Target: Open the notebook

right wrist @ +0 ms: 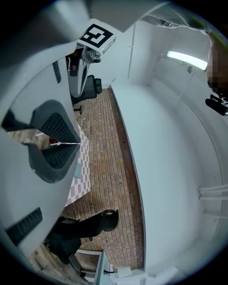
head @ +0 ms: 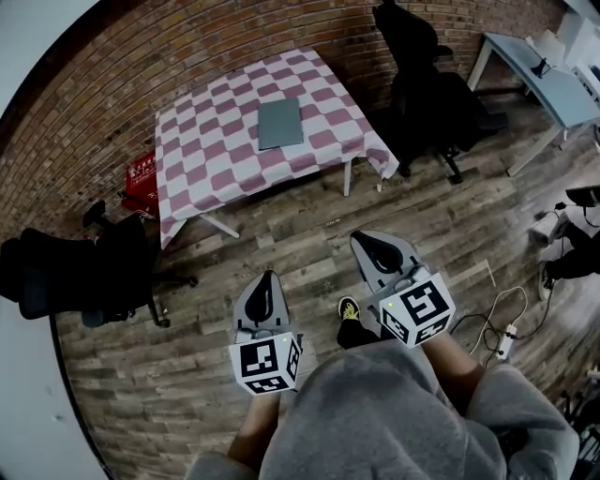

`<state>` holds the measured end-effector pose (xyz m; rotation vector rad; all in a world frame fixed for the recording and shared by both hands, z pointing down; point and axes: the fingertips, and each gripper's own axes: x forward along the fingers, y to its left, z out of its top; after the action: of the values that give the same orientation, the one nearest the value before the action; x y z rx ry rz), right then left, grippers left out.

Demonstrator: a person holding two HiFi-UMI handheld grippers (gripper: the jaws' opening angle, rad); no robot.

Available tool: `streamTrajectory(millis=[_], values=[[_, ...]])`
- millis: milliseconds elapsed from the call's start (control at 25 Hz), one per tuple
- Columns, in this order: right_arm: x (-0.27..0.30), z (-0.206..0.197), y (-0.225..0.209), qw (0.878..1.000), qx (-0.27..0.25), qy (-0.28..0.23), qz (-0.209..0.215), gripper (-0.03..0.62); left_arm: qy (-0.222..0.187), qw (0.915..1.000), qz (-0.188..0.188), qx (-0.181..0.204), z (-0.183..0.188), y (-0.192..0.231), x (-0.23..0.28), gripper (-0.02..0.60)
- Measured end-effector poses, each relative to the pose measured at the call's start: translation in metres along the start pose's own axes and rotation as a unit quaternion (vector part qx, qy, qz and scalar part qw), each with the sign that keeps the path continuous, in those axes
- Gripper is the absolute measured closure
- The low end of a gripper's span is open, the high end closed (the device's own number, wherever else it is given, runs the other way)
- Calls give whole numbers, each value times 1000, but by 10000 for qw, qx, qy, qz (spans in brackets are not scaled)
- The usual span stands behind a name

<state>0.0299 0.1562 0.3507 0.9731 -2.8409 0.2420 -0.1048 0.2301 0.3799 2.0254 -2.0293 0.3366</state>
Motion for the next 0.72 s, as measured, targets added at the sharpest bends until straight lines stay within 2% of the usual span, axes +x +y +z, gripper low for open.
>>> streamTrajectory(millis=[720], values=[[59, 25, -69, 9998, -10, -62, 196, 566, -24, 9998, 209, 63, 40, 2, 81, 571]])
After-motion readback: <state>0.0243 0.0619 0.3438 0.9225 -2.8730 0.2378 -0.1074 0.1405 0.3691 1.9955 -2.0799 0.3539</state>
